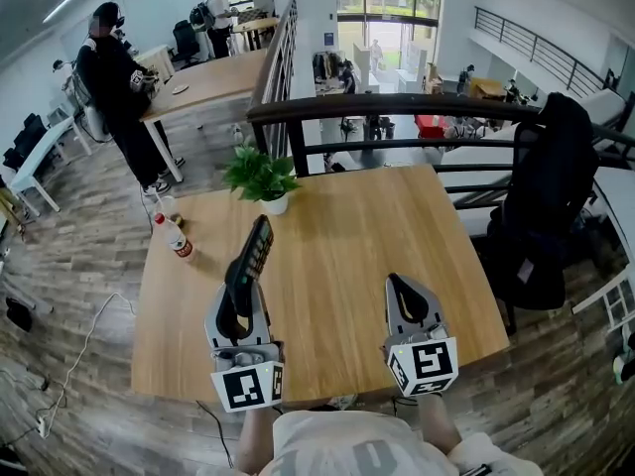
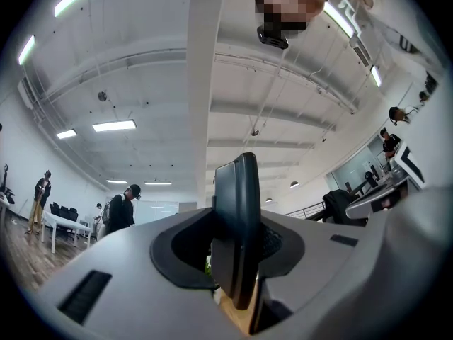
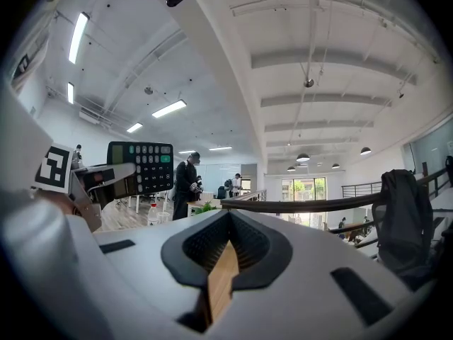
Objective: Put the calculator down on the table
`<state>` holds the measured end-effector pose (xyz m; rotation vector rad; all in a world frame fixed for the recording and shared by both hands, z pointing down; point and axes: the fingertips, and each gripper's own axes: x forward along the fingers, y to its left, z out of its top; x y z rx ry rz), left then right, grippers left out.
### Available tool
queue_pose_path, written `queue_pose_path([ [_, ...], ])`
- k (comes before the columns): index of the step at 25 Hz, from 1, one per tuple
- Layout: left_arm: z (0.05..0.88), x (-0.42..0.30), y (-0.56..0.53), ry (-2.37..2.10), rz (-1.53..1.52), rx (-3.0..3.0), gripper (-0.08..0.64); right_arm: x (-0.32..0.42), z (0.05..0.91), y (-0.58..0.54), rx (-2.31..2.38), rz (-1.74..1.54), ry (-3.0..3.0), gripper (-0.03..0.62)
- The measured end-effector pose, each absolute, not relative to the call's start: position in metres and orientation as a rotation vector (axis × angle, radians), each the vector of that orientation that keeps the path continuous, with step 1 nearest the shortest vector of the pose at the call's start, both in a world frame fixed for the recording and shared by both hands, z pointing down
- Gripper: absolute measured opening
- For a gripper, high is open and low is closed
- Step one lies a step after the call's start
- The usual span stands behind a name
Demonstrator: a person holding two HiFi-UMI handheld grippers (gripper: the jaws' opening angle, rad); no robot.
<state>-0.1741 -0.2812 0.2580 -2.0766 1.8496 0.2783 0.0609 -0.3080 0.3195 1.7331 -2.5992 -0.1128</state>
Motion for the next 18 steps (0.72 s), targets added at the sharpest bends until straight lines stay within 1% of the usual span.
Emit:
queue_pose_path([
  [5,0.252,-0.165,-0.300,1.720,0.162,-2.184,0.115,0.065,0.323,-0.314,1.750,-0.101,-2.596,0.018],
  [12,0.238,-0.141,-0.336,1.372,-0.094,-2.488,0.115,0.076,0.312,-0.312,1.801,-0.075,-2.562,0.017],
  [14,0.249,-0.137,-0.350,1.264,-0.197,-2.580,0.115,0.075,0.312,-0.311,1.814,-0.064,-2.560,0.017],
  [18,0.287,-0.123,-0.371,1.022,-0.506,-2.711,0.115,0.080,0.315,-0.300,1.819,-0.064,-2.534,0.018],
])
